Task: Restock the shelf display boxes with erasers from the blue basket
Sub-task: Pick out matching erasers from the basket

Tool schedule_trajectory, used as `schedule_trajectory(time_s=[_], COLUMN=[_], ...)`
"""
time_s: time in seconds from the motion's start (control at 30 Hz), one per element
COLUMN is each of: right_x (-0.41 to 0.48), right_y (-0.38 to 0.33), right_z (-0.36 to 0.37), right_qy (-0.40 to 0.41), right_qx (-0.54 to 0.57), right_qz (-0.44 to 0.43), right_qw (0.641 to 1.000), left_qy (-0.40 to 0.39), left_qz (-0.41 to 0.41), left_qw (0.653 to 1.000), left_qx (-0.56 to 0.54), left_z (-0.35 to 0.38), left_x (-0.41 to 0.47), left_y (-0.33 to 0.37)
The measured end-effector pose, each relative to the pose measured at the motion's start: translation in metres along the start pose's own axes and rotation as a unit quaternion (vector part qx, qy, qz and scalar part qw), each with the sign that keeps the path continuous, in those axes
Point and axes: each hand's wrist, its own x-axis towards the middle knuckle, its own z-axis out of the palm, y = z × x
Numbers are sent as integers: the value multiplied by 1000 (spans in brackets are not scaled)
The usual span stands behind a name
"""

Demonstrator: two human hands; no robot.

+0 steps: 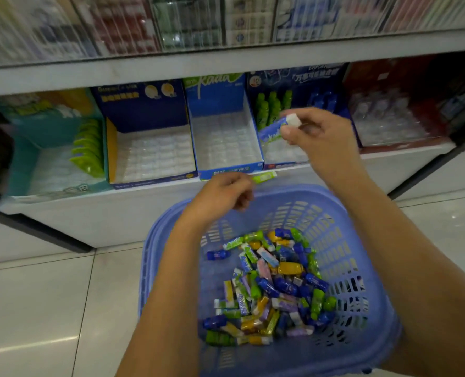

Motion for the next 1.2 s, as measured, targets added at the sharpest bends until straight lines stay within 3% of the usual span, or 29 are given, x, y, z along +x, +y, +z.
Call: schedule_trajectory(time_s=[0.13,0.27,0.33,0.47,0.6,0.73,0.93,1.1,1.2], right_x=[46,83,92,103,113,121,136,146,146], right_y=[-8,-6,-1,13,21,22,20,18,20], right_z=[45,92,106,115,113,107,121,131,133], right_qy=[-6,-44,-56,-102,-113,-143,-126,-179,-179], right_qx=[-22,155,123,-79,-117,-310,-350,-372,-350], right_qz=[4,145,179,131,103,-9,-65,-84,-92], right_qw=[1000,976,975,983,981,940,926,907,915], left_qy=[129,203,231,274,278,277,270,261,261], left_qz=[16,24,35,38,46,61,61,51,46], left_qw=[985,954,950,948,950,954,954,955,955], left_qx=[-117,-218,-209,-158,-135,-97,-120,-130,-134], left_z=[-21,-28,-31,-40,-45,-46,-47,-47,-47], left_x=[-8,-6,-5,-1,2,2,-2,-5,-5], left_y=[21,15,6,-8,-11,-11,-8,-4,-4])
